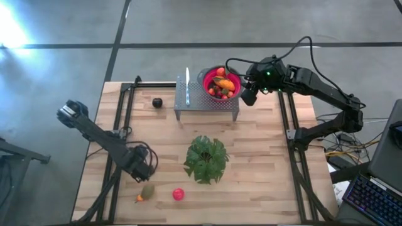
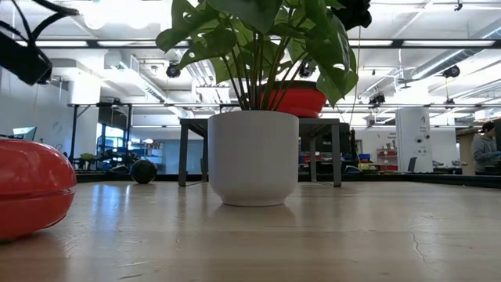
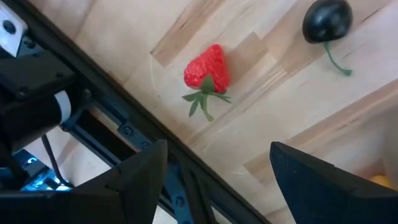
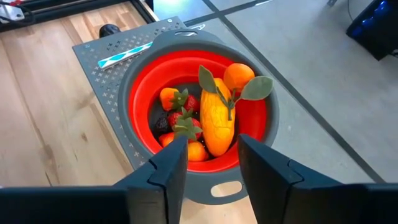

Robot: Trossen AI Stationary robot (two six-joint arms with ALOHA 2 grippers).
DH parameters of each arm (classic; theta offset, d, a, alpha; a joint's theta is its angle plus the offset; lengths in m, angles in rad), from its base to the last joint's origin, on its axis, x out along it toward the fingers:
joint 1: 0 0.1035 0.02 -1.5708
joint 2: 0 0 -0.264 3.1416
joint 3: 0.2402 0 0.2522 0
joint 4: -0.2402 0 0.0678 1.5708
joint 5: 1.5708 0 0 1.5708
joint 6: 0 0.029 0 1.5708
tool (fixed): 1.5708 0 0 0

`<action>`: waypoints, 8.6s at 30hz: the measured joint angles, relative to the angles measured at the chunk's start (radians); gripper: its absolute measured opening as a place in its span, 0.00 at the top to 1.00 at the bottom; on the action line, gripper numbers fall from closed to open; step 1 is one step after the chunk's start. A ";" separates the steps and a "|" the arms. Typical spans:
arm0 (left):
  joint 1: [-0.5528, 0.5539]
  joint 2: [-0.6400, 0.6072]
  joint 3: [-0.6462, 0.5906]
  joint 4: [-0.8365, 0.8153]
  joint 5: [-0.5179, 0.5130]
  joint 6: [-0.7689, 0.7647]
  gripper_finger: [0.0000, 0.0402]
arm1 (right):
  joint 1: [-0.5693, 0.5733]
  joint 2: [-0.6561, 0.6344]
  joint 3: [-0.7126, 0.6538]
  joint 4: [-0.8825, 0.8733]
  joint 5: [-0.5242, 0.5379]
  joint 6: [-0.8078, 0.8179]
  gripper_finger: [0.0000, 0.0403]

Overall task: Pick & Place Fruit
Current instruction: Put the red strawberry into the red strainer bowl on the shelf

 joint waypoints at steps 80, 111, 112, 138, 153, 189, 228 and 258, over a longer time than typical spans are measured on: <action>0.034 0.194 -0.159 0.143 -0.051 0.190 0.91 | 0.000 0.001 0.000 0.001 -0.002 0.007 0.89; 0.037 -0.131 0.017 0.229 -0.845 0.346 0.99 | 0.088 0.001 -0.113 0.132 -0.169 0.001 0.79; 0.037 -0.143 0.018 0.267 -0.890 0.381 0.99 | 0.106 0.001 -0.124 0.153 -0.169 -0.007 0.78; 0.472 -0.095 -0.061 1.566 -0.565 1.405 0.99 | 0.434 0.003 -0.446 0.833 -0.151 -0.228 0.46; 0.581 0.071 -0.054 1.826 -0.358 1.411 0.99 | 0.462 0.003 -0.518 0.993 -0.080 -0.272 0.23; 0.602 0.197 0.085 1.884 -0.337 1.545 0.99 | 0.473 0.003 -0.519 0.982 -0.084 -0.275 0.60; 0.600 0.024 0.085 1.473 -0.404 1.510 0.36 | 0.203 0.002 -0.227 0.473 0.028 -0.097 0.64; 0.588 0.032 0.081 1.405 -0.401 1.441 0.36 | -0.156 0.307 0.053 0.179 -0.142 -0.080 0.64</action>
